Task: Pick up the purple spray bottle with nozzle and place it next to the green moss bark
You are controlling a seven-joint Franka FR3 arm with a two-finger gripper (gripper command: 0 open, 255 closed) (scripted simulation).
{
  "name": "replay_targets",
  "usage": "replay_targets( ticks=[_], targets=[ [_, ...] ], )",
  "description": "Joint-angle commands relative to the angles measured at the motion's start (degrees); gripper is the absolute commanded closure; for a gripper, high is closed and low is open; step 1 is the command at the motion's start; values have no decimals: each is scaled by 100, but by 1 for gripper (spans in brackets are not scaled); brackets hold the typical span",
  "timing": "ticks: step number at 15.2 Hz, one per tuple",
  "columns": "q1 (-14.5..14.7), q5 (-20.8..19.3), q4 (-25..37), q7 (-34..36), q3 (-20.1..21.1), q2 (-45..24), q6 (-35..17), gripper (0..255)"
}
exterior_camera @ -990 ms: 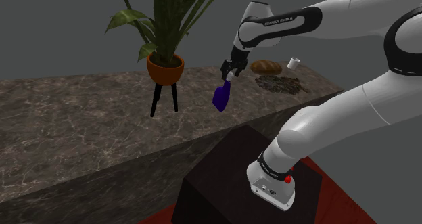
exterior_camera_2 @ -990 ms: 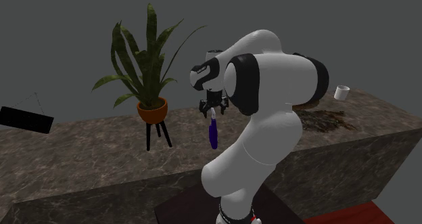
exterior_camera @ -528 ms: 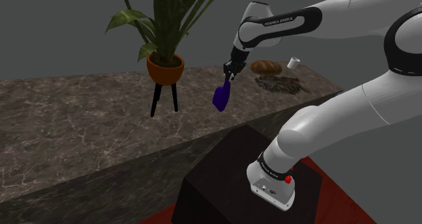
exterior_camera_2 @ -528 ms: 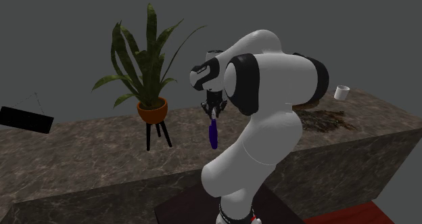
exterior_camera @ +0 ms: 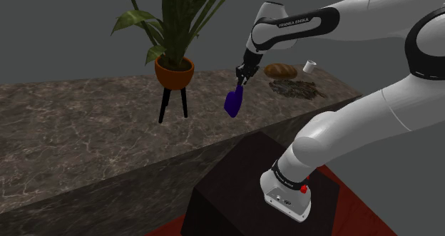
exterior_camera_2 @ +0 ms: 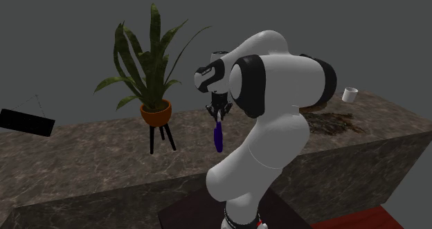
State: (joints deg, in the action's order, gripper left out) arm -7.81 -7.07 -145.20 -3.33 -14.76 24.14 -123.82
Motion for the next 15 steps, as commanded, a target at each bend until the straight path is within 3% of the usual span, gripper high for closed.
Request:
replay_targets(
  ticks=[1,15],
  targets=[
    [0,1,49,3,10,36,88,255],
    [14,42,886,14,126,362,1250,255]
  ],
)
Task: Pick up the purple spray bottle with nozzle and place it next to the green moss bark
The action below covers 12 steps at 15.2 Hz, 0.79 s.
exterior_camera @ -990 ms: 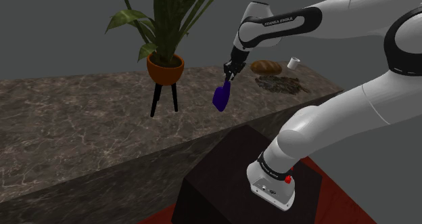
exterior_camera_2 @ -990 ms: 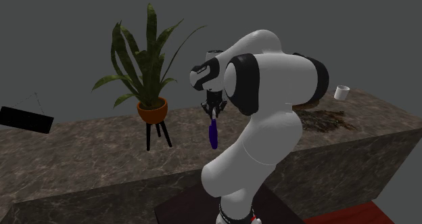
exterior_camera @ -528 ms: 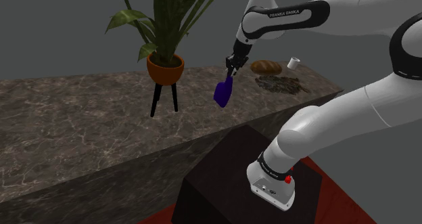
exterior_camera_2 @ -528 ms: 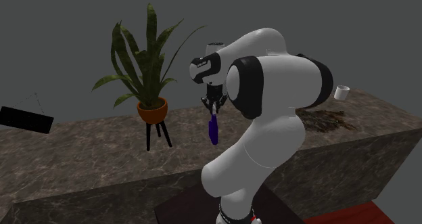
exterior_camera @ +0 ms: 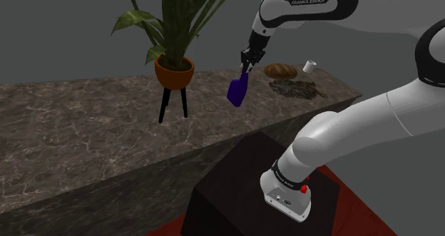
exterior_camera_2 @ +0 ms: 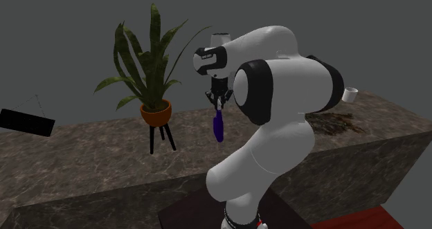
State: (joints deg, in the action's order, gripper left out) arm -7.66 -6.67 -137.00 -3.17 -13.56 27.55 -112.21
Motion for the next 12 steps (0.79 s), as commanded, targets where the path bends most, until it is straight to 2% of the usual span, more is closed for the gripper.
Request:
replay_targets(
  ticks=[1,12],
  targets=[
    [2,6,134,-3,14,34,168,255],
    [28,55,947,-15,83,74,1023,255]
  ],
)
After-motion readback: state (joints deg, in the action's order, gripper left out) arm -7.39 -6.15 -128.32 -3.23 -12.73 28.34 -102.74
